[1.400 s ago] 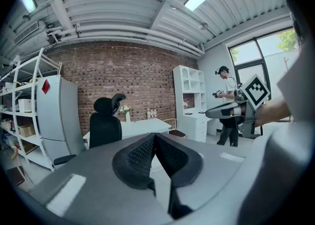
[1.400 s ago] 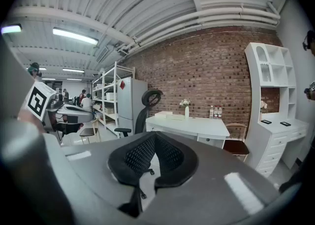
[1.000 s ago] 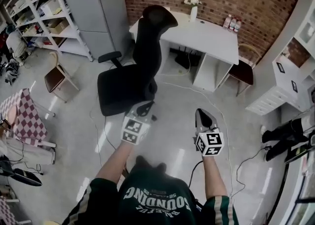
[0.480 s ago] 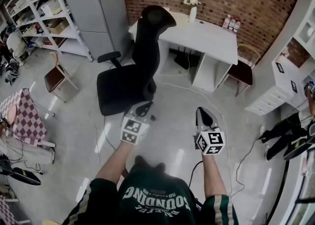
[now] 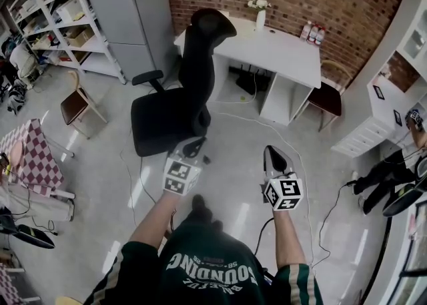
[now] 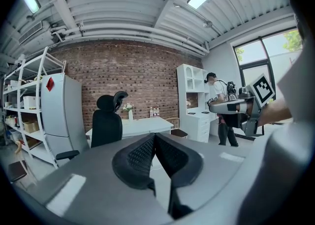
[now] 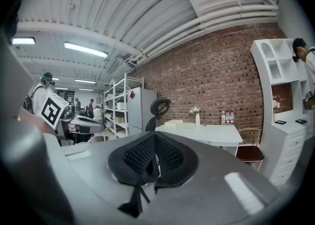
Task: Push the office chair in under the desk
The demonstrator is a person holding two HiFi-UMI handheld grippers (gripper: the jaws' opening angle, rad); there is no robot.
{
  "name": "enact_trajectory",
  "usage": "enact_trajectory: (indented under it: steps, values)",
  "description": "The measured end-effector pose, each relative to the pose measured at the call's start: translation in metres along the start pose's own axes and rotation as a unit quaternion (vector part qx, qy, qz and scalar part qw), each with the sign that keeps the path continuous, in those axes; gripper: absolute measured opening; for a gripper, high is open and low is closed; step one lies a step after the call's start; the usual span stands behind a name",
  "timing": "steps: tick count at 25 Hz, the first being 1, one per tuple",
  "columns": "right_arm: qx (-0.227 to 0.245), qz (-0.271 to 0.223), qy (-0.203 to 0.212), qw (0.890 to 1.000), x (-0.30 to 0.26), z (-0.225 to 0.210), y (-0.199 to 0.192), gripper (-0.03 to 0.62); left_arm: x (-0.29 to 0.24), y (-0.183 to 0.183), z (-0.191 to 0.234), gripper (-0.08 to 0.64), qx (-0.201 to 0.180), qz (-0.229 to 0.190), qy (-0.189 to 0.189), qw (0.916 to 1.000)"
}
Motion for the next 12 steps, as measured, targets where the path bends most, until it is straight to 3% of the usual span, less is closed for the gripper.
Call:
enact_trajectory:
  steps: [7, 12]
  values:
    - [0.005, -0.008, 0.023, 1.000, -0.010, 0.000, 0.001, 0.002, -0.019, -0.004, 0.006, 0.011, 0.004, 0.001, -0.002, 1.0000]
    - [0.006, 0.001, 0.006, 1.000, -0.020, -0.013, 0.005, 0.002, -0.037, -0.002, 0.011, 0.011, 0.011, 0.002, -0.004, 0.9999]
Point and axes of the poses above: the fingertips, and each gripper's own axes: x backward along the fingers, z to its left, y out of its top, the point moved 7 cm from there along x, backward along the fingers, and after that the axes turned 6 degrees about -x, right-handed, at the moved point
